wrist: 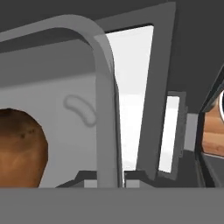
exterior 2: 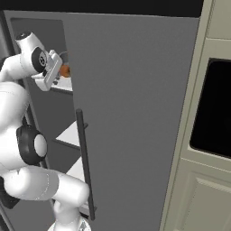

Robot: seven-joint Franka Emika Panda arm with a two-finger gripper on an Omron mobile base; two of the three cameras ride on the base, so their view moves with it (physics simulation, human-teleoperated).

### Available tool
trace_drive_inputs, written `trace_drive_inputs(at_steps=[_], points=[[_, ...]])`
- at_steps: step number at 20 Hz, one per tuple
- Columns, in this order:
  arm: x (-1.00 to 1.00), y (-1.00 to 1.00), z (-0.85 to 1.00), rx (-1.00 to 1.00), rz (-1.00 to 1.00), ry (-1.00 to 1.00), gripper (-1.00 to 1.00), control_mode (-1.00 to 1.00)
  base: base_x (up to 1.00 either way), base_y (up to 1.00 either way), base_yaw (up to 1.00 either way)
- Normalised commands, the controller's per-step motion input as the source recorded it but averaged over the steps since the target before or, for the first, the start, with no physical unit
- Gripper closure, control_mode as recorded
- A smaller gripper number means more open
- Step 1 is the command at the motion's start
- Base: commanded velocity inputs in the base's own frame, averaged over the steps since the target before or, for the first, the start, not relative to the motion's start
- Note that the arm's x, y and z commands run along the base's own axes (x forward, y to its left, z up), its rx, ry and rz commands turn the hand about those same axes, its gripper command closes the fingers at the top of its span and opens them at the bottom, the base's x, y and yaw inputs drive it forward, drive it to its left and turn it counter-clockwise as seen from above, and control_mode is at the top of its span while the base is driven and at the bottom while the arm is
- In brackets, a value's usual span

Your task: Take the tomato and potato out of the freezer and place them in the tupperware container on the counter. Then put the tupperware containing the vegetables back in the freezer.

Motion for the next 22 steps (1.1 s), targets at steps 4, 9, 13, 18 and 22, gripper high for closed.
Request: trace_drive_inputs(at_steps=[4,9,13,18,22], points=[[0.50,0.00,-0.10,0.00,-0.05,0.00,1.00,-1.00,0.00,0.00,0.00],[0.36,0.00,-0.19,0.00,-0.04,0.00,1.00,-1.00,0.00,0.00,0.00],[0.05,0.00,-0.10,0.00,-0.01,0.00,-1.00,-1.00,0.00,0.00,0.00],[-0.34,-0.04,0.06,0.00,0.00,-0.10,-1.00,-1.00,0.00,0.00,0.00],[-0.50,-0.12,0.15,0.00,0.00,-0.12,-1.00,-1.00,0.00,0.00,0.00]])
